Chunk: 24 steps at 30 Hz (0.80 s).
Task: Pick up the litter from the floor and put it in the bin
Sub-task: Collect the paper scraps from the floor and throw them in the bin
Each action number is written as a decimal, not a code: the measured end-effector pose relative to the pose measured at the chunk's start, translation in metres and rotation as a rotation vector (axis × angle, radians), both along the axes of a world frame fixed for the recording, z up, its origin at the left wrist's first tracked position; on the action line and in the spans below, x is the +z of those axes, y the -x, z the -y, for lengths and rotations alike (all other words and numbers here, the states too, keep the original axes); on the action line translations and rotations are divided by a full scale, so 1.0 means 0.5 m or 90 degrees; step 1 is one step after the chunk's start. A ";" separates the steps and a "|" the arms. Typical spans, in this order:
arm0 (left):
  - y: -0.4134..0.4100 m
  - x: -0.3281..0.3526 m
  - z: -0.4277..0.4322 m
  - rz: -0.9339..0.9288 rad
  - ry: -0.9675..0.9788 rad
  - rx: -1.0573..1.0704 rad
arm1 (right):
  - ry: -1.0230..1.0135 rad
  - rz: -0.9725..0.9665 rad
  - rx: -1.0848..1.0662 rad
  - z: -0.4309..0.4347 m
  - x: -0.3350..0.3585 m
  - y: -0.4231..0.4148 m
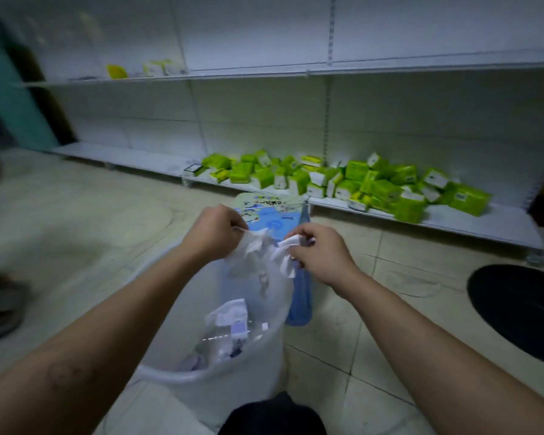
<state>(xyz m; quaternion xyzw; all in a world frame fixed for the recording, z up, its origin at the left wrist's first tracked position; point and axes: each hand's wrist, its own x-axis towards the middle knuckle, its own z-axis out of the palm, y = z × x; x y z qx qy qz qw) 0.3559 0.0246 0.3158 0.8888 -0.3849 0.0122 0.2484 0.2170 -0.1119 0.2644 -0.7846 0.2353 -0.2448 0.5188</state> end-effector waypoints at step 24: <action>0.600 -0.244 0.428 -0.054 -0.022 -0.735 | 0.207 -0.600 -0.399 0.168 -0.086 0.736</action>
